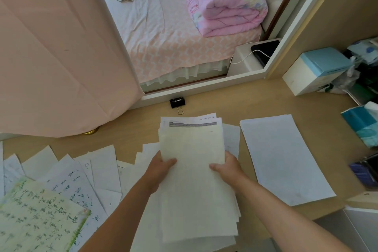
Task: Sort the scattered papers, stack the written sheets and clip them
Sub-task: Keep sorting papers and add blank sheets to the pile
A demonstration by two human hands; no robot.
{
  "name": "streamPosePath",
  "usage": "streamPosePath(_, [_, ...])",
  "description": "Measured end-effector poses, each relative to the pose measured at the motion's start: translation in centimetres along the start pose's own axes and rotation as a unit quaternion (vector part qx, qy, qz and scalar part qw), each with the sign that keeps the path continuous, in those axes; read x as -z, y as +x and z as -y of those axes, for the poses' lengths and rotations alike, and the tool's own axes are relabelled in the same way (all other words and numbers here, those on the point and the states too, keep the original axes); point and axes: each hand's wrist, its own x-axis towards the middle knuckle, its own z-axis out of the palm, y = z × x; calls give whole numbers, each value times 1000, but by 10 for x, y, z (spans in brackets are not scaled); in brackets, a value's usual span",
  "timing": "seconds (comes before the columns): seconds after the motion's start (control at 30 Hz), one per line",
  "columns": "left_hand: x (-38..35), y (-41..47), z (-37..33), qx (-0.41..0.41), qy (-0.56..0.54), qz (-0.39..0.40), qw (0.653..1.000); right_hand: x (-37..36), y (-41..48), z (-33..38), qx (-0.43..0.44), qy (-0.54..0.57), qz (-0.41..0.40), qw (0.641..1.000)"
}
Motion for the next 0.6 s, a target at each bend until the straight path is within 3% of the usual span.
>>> streamPosePath(0.07, [-8,1,-6,-25,124,-3,992,2,3,0,-16,28,-56,998])
streamPosePath(0.13, [-20,9,-9,-72,295,-28,952,14,8,-6,-25,31,-131,991])
streamPosePath(0.2, [-38,12,-9,-86,380,-34,920,26,11,-16,-39,1,-192,981])
streamPosePath(0.37, [-84,13,-16,-6,342,-79,937,26,23,-36,-88,-105,-274,952])
streamPosePath(0.5, [-83,24,-21,59,212,-116,969,15,25,-29,-89,19,-244,966])
streamPosePath(0.6, [-69,28,-23,113,99,-63,987,15,20,-27,-82,50,-220,971])
